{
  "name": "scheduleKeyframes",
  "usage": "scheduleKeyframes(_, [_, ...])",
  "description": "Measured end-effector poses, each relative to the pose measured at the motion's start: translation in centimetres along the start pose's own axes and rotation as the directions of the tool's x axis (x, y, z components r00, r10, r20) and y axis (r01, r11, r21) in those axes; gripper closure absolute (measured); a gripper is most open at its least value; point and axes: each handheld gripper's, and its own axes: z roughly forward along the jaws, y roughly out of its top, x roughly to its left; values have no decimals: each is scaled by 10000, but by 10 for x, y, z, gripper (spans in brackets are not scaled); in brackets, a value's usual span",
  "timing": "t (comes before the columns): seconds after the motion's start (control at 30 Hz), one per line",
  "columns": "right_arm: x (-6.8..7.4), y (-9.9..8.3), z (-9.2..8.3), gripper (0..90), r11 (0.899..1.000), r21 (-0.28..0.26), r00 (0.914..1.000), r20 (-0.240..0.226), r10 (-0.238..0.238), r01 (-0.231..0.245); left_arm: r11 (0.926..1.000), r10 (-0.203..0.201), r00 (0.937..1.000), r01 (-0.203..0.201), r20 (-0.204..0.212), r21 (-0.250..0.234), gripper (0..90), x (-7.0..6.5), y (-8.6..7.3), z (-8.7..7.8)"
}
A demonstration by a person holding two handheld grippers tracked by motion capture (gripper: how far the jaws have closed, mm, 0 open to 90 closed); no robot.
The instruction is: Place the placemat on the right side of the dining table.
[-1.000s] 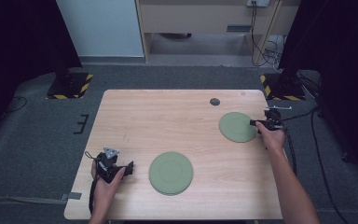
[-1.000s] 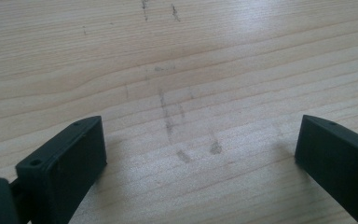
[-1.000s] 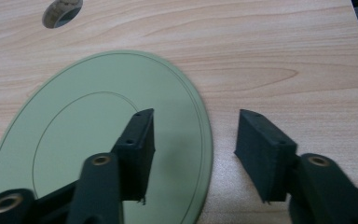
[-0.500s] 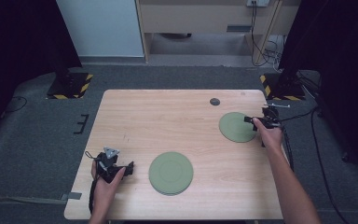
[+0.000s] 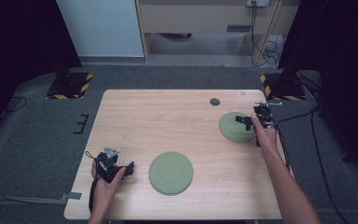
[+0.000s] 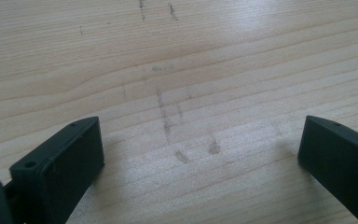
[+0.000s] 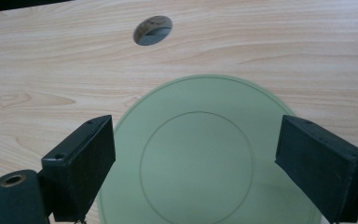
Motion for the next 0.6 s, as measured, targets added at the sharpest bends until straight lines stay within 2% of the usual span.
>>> scheduleKeyframes(0.3, [25, 2, -6, 107, 9959, -571, 9976, 37, -695, 696, 10000, 4, 10000, -4, 1, 2, 0, 0, 0, 0])
scheduleKeyframes(0.6, [37, 2, -7, 97, 9914, -786, 9945, 158, -1039, 1048, 10000, 3, 10000, -3, 1, 3, 0, 0, 0, 0])
